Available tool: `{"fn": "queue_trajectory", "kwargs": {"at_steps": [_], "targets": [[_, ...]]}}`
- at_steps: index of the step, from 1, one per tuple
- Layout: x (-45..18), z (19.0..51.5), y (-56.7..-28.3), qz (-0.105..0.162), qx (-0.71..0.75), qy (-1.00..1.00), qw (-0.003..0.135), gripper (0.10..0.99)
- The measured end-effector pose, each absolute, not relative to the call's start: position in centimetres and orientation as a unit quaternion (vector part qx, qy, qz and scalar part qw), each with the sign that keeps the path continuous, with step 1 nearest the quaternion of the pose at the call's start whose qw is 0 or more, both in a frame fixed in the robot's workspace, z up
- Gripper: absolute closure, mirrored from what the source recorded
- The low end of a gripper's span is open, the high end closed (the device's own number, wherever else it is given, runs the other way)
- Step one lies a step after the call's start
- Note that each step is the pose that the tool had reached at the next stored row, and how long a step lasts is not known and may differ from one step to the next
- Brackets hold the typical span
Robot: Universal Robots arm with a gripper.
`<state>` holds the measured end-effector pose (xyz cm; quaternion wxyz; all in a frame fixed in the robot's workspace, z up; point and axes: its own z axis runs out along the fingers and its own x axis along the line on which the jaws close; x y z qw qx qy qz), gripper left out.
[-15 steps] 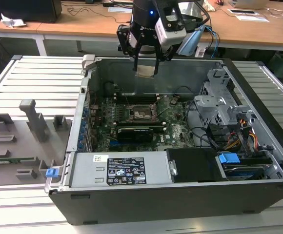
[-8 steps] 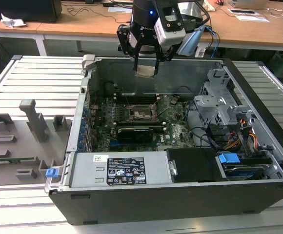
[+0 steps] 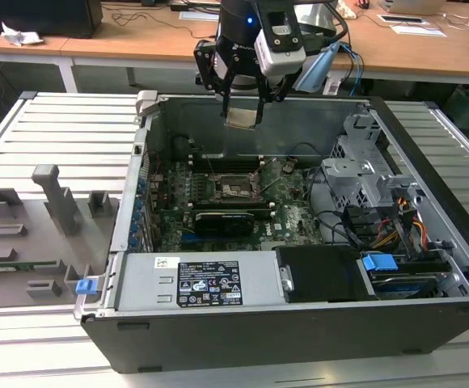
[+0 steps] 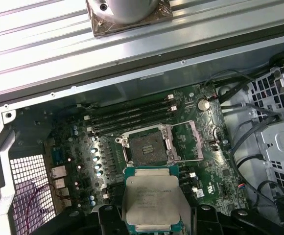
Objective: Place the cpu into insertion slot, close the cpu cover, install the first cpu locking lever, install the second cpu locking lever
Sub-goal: 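Place the cpu into insertion slot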
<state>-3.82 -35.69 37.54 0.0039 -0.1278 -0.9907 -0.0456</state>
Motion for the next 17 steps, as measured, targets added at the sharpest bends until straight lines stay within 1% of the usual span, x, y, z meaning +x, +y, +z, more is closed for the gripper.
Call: {"fn": "queue_trajectory", "kwargs": {"at_steps": [17], "targets": [[-3.82, 37.54, -35.69, -0.046, -0.149, -0.988, 0.003, 0.561]]}}
